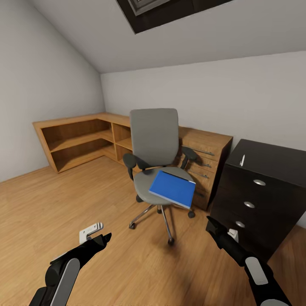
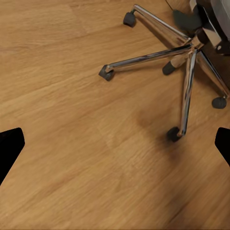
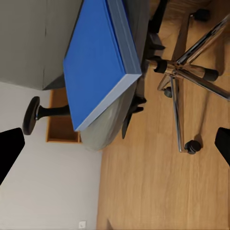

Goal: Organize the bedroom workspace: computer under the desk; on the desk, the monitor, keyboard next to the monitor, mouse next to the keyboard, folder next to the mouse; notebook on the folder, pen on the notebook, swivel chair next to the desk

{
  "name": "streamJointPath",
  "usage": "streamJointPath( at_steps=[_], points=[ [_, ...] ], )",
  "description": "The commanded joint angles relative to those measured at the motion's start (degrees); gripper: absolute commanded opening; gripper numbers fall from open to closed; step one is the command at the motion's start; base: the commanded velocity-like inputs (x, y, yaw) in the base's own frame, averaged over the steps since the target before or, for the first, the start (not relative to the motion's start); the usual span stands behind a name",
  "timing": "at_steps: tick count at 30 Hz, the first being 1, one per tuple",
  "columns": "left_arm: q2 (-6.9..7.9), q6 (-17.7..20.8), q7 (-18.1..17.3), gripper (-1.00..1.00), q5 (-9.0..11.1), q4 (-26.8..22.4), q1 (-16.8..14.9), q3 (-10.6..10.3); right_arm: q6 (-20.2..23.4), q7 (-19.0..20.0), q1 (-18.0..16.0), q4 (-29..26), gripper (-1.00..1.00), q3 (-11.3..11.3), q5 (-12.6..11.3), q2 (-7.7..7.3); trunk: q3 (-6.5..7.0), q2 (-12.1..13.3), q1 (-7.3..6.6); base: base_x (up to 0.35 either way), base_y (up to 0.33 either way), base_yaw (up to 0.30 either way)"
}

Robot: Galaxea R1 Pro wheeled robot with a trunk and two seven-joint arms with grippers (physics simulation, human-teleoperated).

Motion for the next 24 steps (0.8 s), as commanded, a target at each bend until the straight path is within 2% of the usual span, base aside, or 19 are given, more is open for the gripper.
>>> streamJointPath(
  at_steps=[1, 8, 16, 24],
  points=[
    [-0.04, 0.22, 0.45, 1.0, 0.61, -0.07, -0.03, 0.06, 0.43, 0.14, -0.05, 0.01, 1.0, -0.19, -0.25, -0.01, -0.24, -0.44, 0.22, 0.0, 0.0, 0.0],
    [-0.04, 0.24, 0.45, 1.0, 0.65, -0.07, -0.02, 0.06, 0.41, 0.44, -0.05, 0.01, 1.0, -0.2, -0.27, -0.03, -1.5, -3.25, 1.75, 0.0, 0.0, 0.0],
    [-0.01, 0.25, 0.45, 1.0, 0.7, -0.07, -0.01, 0.06, 0.43, 3.64, -0.05, 0.07, 1.0, -0.2, -0.1, -0.12, -2.93, -6.46, 3.51, 0.0, 0.0, 0.0],
    [-0.02, 0.27, 0.45, 1.0, 0.66, -0.07, -0.04, 0.06, 0.09, 3.6, -0.05, 0.17, 1.0, -0.2, 0.02, -0.03, -4.37, -9.66, 5.27, 0.0, 0.0, 0.0]
  ],
)
